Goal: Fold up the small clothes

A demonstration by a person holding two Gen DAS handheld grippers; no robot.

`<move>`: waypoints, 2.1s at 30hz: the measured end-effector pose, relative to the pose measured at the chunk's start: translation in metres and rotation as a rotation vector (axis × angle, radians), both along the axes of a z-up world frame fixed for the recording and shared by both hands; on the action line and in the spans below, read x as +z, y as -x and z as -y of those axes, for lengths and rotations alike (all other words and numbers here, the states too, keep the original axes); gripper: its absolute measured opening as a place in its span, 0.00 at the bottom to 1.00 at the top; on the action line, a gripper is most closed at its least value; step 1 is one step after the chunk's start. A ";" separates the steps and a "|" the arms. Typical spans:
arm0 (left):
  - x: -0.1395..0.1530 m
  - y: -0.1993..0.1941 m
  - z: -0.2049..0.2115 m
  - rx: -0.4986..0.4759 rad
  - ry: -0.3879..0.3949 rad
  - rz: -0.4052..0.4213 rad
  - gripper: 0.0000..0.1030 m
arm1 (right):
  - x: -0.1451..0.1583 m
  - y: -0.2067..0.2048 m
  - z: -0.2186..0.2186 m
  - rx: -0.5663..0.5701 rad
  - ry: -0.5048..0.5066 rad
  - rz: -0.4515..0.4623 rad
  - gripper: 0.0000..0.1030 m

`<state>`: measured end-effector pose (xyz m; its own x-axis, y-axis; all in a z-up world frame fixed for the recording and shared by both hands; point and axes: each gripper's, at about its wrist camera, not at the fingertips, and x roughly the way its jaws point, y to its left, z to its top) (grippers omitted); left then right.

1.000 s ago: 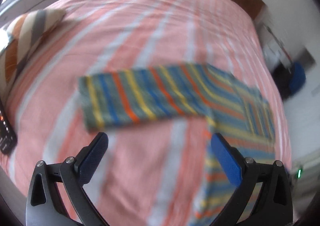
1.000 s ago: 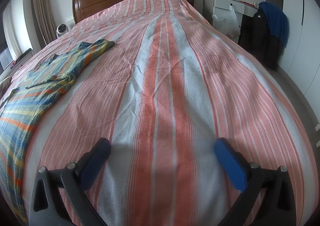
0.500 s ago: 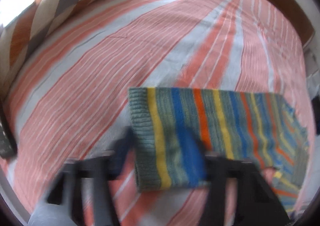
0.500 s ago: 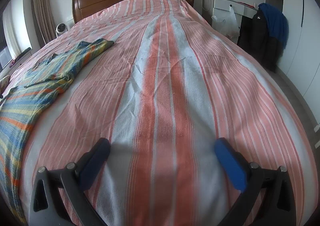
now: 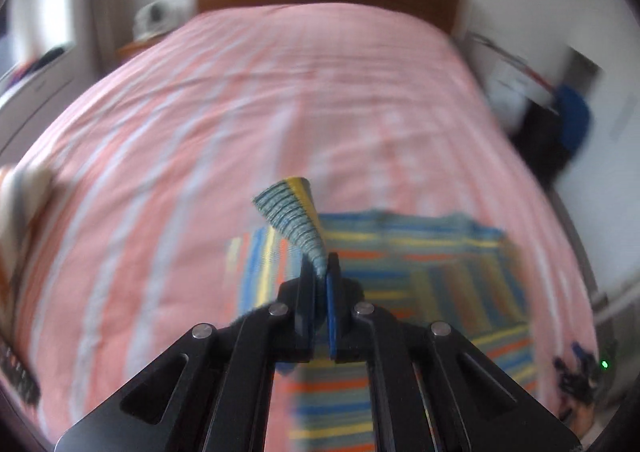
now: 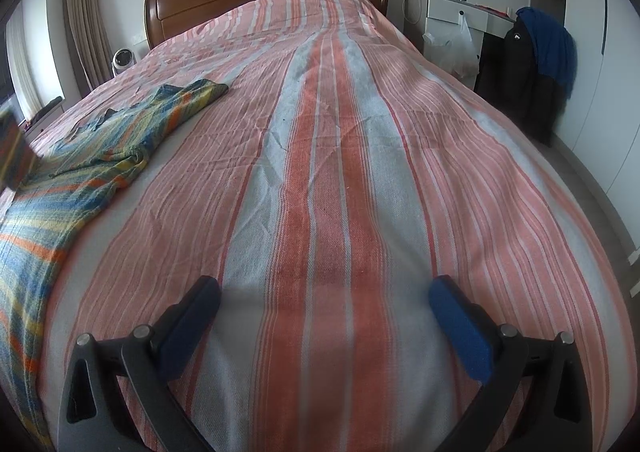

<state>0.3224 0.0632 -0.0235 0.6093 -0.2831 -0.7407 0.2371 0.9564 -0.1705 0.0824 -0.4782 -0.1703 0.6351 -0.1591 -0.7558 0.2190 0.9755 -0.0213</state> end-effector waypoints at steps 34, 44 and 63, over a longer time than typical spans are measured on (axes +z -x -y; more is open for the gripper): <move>-0.087 0.160 -0.033 0.100 -0.199 -0.076 0.95 | 0.001 0.000 -0.003 0.000 -0.001 0.011 1.00; -0.057 0.232 -0.075 0.209 -0.051 0.002 0.98 | 0.000 -0.001 -0.005 -0.001 0.009 -0.004 1.00; -0.167 0.269 -0.062 0.064 -0.129 -0.299 0.68 | 0.059 0.113 -0.126 0.371 -0.213 -0.201 0.94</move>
<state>0.0534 0.1252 -0.1904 0.3734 -0.1429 -0.9166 0.1334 0.9861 -0.0994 -0.0307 -0.3525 -0.1109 0.4579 0.2231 -0.8606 -0.1326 0.9743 0.1820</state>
